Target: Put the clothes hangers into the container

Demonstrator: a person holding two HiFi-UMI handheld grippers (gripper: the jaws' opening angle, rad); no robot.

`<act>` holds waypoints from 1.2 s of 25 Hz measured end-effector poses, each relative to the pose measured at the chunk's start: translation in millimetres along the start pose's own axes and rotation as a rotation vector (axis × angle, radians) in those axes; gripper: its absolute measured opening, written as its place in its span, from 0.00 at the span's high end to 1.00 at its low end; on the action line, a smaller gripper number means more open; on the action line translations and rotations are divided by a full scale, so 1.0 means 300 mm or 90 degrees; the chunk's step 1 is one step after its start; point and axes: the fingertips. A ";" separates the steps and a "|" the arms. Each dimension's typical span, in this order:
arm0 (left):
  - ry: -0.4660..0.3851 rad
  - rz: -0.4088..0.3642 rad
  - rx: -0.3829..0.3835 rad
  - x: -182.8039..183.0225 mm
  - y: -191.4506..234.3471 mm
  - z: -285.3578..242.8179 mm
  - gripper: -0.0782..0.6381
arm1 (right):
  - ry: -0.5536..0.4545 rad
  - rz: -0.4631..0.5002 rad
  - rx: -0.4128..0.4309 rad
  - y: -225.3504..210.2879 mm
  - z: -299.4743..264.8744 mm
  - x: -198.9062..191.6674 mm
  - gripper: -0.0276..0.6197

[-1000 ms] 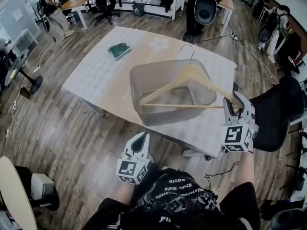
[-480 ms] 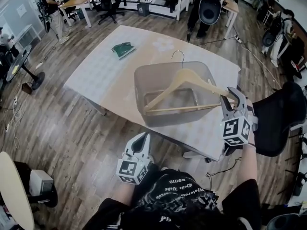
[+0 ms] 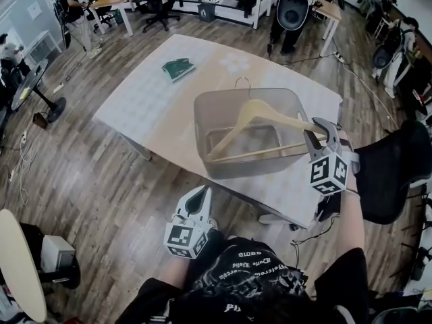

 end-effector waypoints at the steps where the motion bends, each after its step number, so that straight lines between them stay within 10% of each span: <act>1: -0.001 -0.001 0.000 0.004 0.000 0.000 0.86 | -0.001 0.007 0.006 0.002 -0.010 0.005 0.73; 30: 0.018 0.006 0.031 0.013 0.132 -0.061 0.86 | -0.001 0.128 0.149 0.101 -0.345 0.077 0.74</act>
Point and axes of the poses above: the fingertips, and each gripper's own axes: z backward along the fingers, y to its left, x out of its top, and after that the axes turned 2 degrees about -z, right-handed
